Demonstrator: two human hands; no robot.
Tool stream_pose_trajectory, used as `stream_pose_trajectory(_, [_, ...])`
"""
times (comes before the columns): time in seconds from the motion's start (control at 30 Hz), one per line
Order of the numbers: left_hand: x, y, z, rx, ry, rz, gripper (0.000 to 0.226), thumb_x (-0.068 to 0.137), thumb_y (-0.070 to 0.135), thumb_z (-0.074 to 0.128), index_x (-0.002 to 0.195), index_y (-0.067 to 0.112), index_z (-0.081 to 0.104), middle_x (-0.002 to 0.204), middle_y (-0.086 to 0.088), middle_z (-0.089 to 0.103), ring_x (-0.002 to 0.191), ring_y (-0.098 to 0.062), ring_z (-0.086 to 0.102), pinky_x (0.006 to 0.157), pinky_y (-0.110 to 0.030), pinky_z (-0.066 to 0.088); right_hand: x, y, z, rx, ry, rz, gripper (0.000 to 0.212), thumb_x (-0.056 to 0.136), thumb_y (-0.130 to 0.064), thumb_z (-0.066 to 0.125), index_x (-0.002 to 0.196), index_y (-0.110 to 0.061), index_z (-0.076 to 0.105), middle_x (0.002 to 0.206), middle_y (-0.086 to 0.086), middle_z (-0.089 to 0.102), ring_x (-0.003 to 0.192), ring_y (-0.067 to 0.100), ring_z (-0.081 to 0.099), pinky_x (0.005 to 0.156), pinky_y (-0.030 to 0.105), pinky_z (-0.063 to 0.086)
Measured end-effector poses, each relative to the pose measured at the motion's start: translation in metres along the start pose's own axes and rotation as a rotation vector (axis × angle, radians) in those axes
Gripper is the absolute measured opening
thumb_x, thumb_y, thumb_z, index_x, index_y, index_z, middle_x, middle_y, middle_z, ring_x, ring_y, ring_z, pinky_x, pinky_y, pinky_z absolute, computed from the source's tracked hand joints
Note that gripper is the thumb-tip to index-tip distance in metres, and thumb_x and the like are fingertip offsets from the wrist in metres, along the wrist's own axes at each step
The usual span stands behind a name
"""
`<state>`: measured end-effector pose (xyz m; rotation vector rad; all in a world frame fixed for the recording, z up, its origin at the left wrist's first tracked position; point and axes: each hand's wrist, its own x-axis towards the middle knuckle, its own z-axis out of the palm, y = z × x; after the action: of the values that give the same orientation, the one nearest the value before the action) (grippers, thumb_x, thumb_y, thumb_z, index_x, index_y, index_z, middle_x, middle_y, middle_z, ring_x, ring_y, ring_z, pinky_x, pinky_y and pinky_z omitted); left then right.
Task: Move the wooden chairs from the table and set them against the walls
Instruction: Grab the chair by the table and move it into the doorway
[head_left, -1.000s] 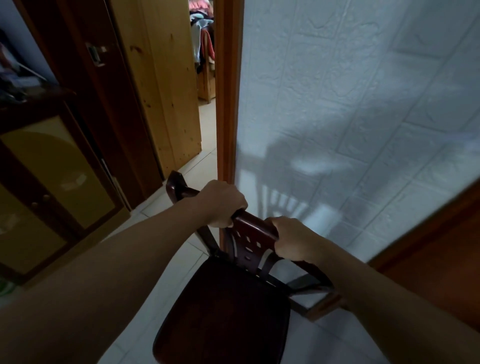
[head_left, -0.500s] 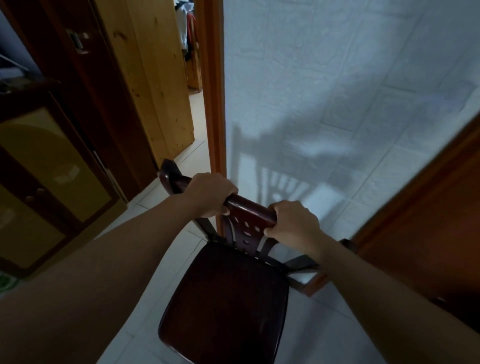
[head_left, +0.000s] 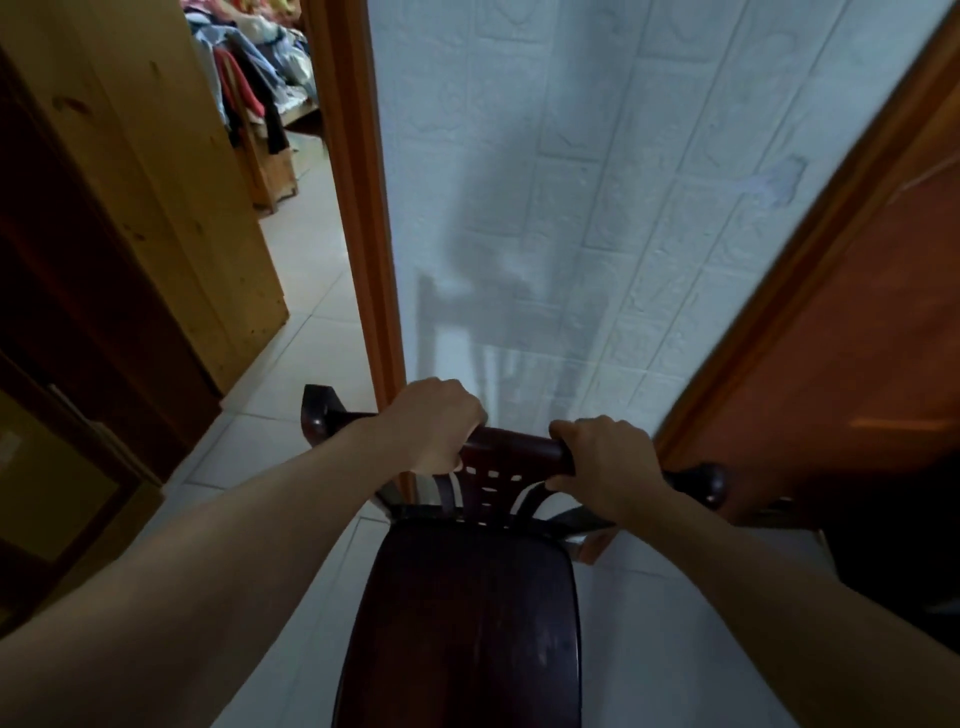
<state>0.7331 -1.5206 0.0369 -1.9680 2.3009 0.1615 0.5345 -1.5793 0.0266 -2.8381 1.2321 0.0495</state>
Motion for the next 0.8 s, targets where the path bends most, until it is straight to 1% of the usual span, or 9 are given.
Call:
stream_pose_trajectory(0.1, [-0.003,-0.001,-0.004,0.033,0.018,0.077,0.023,0.070,0.019,0.072,0.068,0.017,0.049,0.069,0.001,0.053,0.069,-0.015,0.050,0.048,-0.022,0.025,-0.006,-0.003,-0.008,-0.027,-0.014,0.004,0.036,0.078,-0.045,0.068,0.102,-0.021,0.056,0.093,0.004,0.064,0.085,0.024,0.061,0.067,0.033,0.044])
stream_pose_trajectory(0.17, [-0.002,-0.004,-0.012,0.037,0.041,0.102,0.030,0.069,0.019,0.071,0.065,0.021,0.041,0.064,0.005,0.045,0.068,-0.015,0.049,0.048,-0.023,0.026,-0.005,-0.004,-0.016,-0.015,0.004,0.027,0.037,0.077,-0.045,0.069,0.102,-0.021,0.057,0.091,0.005,0.063,0.083,0.024,0.061,0.067,0.033,0.046])
stream_pose_trajectory(0.27, [0.003,-0.009,-0.020,-0.010,0.035,0.095,0.036,0.068,0.020,0.072,0.062,0.026,0.037,0.060,0.010,0.038,0.069,-0.017,0.050,0.046,-0.023,0.025,-0.002,-0.006,-0.025,0.014,0.018,0.061,0.037,0.076,-0.044,0.070,0.100,-0.020,0.057,0.090,0.005,0.064,0.080,0.024,0.062,0.068,0.035,0.050])
stream_pose_trajectory(0.33, [0.006,-0.011,-0.019,-0.015,0.017,0.081,0.027,0.068,0.020,0.072,0.067,0.025,0.045,0.062,0.008,0.041,0.072,-0.018,0.053,0.049,-0.025,0.030,0.000,-0.007,-0.024,0.004,0.015,0.064,0.036,0.077,-0.043,0.070,0.101,-0.020,0.057,0.090,0.004,0.064,0.080,0.024,0.062,0.067,0.033,0.049])
stream_pose_trajectory(0.4, [0.008,-0.012,-0.012,-0.011,-0.009,0.072,0.020,0.068,0.019,0.071,0.074,0.021,0.053,0.070,0.004,0.049,0.076,-0.020,0.057,0.054,-0.026,0.035,0.002,-0.007,-0.018,-0.007,-0.004,0.045,0.036,0.077,-0.044,0.069,0.101,-0.021,0.057,0.090,0.004,0.064,0.080,0.023,0.062,0.064,0.030,0.045])
stream_pose_trajectory(0.5, [0.019,-0.010,0.001,-0.006,-0.039,0.086,0.016,0.066,0.015,0.069,0.079,0.012,0.060,0.077,-0.004,0.062,0.077,-0.021,0.060,0.056,-0.026,0.037,0.005,0.001,-0.008,-0.017,-0.059,0.022,0.035,0.077,-0.044,0.069,0.100,-0.020,0.057,0.089,0.004,0.063,0.080,0.023,0.061,0.064,0.029,0.041])
stream_pose_trajectory(0.6, [0.040,-0.006,0.005,-0.002,-0.046,0.076,0.016,0.065,0.016,0.070,0.078,0.011,0.063,0.073,-0.003,0.060,0.073,-0.021,0.059,0.053,-0.025,0.037,0.015,0.021,-0.001,0.013,-0.069,0.024,0.034,0.074,-0.042,0.071,0.096,-0.019,0.059,0.088,0.003,0.064,0.079,0.022,0.061,0.063,0.029,0.042])
stream_pose_trajectory(0.7, [0.062,0.000,0.009,-0.008,-0.048,0.033,0.017,0.067,0.017,0.071,0.078,0.011,0.061,0.070,0.002,0.054,0.069,-0.016,0.053,0.050,-0.023,0.028,0.028,0.042,0.007,0.053,-0.096,0.032,0.034,0.073,-0.041,0.073,0.095,-0.019,0.059,0.087,0.002,0.063,0.080,0.022,0.062,0.062,0.029,0.042])
stream_pose_trajectory(0.8, [0.087,0.000,0.012,-0.044,-0.041,-0.039,0.017,0.071,0.016,0.072,0.079,0.012,0.057,0.079,-0.002,0.060,0.076,-0.019,0.057,0.057,-0.027,0.034,0.049,0.063,0.014,0.100,-0.097,0.037,0.031,0.074,-0.037,0.072,0.093,-0.018,0.058,0.086,0.002,0.063,0.081,0.022,0.063,0.063,0.030,0.044])
